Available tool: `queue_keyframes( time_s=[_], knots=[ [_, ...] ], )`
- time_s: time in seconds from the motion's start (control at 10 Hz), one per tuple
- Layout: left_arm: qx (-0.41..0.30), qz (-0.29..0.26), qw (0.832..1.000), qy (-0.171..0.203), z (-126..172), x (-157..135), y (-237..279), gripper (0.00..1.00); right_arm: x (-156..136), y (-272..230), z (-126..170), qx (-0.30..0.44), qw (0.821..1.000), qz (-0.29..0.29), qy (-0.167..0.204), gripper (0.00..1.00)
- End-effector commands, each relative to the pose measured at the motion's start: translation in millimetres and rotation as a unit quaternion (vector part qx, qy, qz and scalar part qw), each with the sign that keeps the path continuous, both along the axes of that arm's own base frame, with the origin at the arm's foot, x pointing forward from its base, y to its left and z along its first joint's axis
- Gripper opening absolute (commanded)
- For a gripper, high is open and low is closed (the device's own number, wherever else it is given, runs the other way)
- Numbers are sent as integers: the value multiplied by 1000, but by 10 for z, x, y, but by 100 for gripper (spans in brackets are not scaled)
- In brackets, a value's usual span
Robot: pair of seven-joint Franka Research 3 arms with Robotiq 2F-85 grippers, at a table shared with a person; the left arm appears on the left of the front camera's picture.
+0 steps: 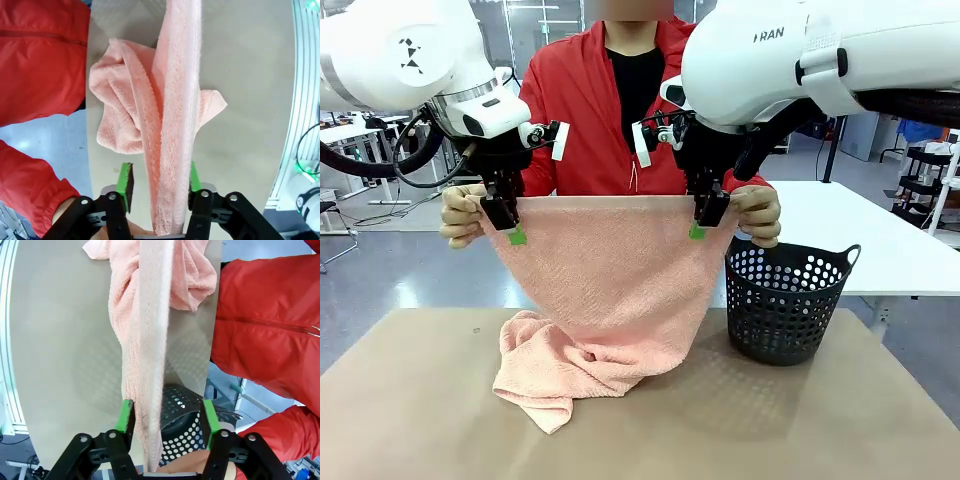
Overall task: Fold the towel.
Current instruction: Grab the top end of the 100 cm Hotel Towel extended by the human.
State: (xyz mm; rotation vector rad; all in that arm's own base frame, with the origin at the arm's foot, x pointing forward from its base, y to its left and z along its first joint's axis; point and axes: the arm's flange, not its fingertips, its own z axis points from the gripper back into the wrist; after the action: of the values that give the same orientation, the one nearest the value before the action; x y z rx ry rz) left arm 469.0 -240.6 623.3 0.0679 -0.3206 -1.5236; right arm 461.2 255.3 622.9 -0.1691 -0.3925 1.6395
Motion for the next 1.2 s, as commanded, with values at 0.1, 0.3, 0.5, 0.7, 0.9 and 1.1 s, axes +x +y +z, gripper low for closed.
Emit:
queue_keyframes(
  time_s=[0.1,0.3,0.5,0.7,0.9,1.1],
  knots=[
    [0,-11,1000,-2,-35,-64,-25,3,-24,-33,-56,5,1000,-28,-2,0],
    [2,-9,1000,-1,-45,-79,-11,0,-34,-51,-35,6,999,-33,-5,0],
    [3,-8,1000,-3,-53,-106,9,0,-49,-73,-45,9,999,-37,-2,0],
    [0,-1,1000,-6,-48,-159,34,0,-56,-88,-59,17,999,-37,2,0],
    [2,-4,1000,1,-8,-62,-27,0,-3,-48,-3,6,1000,-20,3,0],
    [2,-4,1000,1,-8,-62,-27,0,-3,-48,-3,6,1000,-20,3,0]
  ],
)
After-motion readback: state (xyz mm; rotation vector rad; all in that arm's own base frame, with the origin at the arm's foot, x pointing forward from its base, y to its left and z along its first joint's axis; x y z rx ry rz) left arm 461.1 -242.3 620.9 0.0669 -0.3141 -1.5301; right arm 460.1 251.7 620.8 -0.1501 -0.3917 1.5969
